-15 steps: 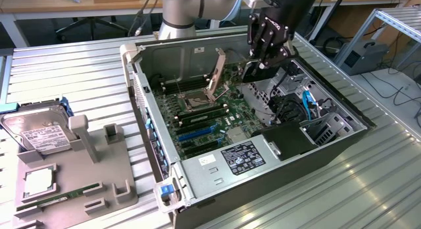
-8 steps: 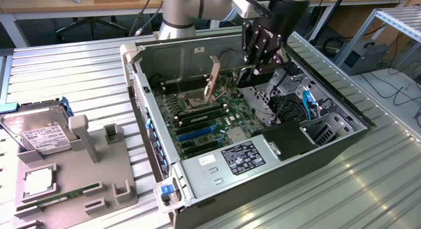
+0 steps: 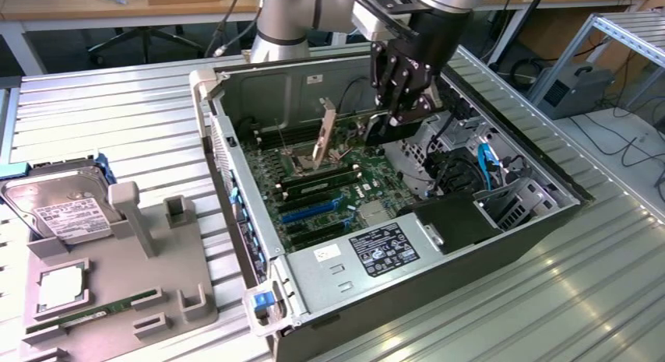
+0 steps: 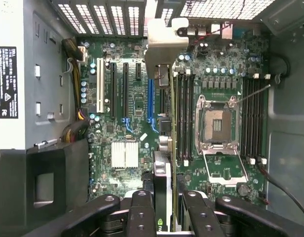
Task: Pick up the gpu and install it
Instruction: 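Insert the gpu into the slot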
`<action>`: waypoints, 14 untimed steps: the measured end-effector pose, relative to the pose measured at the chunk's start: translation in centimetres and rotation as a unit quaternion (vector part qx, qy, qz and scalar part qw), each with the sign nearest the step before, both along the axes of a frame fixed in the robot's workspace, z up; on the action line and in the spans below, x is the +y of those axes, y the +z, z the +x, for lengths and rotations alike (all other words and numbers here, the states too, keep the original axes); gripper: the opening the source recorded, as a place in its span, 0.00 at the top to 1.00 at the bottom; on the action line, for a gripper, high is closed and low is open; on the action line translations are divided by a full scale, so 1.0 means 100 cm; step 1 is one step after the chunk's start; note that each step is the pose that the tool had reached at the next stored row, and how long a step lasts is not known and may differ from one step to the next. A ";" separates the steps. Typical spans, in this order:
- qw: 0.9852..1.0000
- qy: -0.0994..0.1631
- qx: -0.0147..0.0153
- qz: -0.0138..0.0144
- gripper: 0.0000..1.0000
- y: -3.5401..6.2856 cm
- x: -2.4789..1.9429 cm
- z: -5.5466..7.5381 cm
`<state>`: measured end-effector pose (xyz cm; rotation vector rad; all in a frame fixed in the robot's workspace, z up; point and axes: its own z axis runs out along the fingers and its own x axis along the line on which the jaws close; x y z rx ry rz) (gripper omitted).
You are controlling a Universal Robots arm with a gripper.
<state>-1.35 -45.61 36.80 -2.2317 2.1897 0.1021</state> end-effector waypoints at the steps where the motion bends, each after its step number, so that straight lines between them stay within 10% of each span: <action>1: 1.000 0.001 0.000 0.000 0.73 -0.0020 0.0000 -0.003; 14: 1.000 0.005 -0.001 0.000 0.73 -0.0218 0.0000 -0.025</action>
